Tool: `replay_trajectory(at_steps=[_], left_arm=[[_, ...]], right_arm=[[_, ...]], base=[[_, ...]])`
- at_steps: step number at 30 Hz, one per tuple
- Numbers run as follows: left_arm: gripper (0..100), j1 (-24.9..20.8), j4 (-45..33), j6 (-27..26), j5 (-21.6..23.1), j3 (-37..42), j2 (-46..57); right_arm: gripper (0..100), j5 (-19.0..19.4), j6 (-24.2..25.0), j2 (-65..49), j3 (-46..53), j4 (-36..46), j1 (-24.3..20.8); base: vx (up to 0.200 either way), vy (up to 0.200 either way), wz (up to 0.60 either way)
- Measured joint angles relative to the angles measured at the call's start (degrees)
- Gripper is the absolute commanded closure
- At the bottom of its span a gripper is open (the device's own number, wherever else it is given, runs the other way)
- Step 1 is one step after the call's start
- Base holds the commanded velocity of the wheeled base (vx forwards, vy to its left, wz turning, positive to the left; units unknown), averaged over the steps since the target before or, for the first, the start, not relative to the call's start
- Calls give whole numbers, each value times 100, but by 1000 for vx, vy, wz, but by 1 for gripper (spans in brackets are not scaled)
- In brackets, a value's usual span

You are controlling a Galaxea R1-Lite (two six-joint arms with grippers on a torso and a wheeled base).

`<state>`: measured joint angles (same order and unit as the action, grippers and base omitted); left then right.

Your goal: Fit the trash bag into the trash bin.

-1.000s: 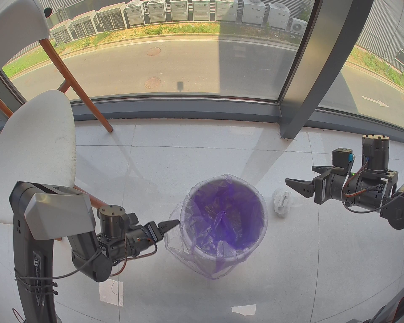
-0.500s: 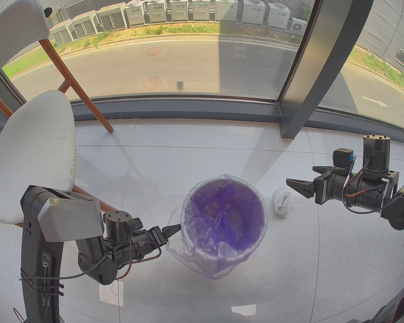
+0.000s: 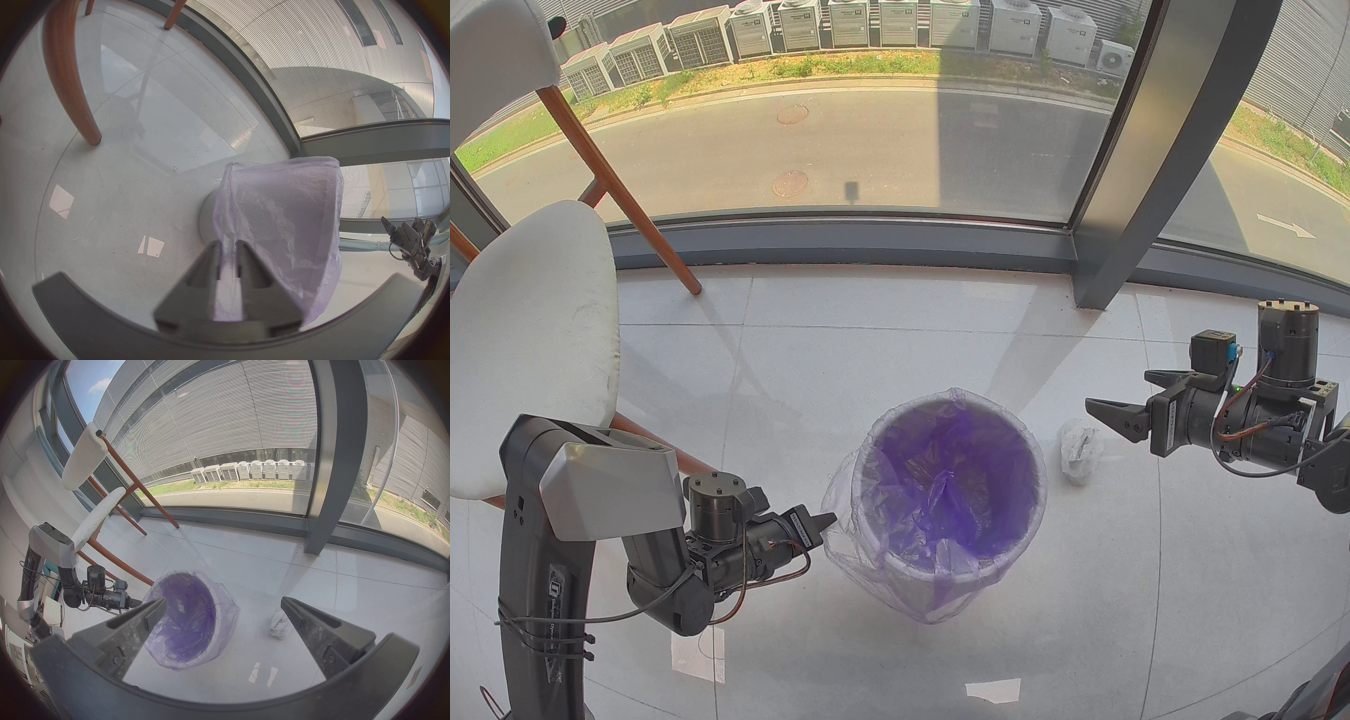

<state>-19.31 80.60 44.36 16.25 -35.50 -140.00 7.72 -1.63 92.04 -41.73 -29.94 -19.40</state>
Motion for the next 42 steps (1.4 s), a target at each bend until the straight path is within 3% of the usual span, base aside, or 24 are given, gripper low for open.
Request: replay_trajectory(at_steps=[6, 12, 15, 23, 29, 37, 38, 42], left_arm=[[100, -21, -63, -383, -5, -102, -63], [100, -28, -419, -1738, -46, -204, -250], [100, -34, -855, -2113, -77, -341, -356], [100, -76, -2080, -2345, -506, -1248, -503], [100, -84, -2271, -2512, -610, -1742, -542], [100, -89, -2181, -2515, -616, -1783, -457], [0, -89, -2185, -2517, -613, -1783, -438], [0, -78, -2206, -2554, -627, -1696, -344]], right_arm=[[0, -2, 0, 0, 4, 0, -9], [0, -4, 0, 0, 6, -2, -9], [0, -6, 0, 0, 9, 0, -9], [0, -9, 0, -6, 48, 0, -9], [0, -9, 0, -50, 124, -2, -6], [0, -9, 0, -128, 199, -2, 44], [0, -9, 0, -138, 204, 2, 46], [0, -11, 0, -172, 204, -2, 51]], base=[[0, 0, 0], [0, 0, 0], [0, 0, 0], [0, 0, 0], [0, 0, 0], [0, 0, 0], [0, 0, 0], [0, 0, 0]])
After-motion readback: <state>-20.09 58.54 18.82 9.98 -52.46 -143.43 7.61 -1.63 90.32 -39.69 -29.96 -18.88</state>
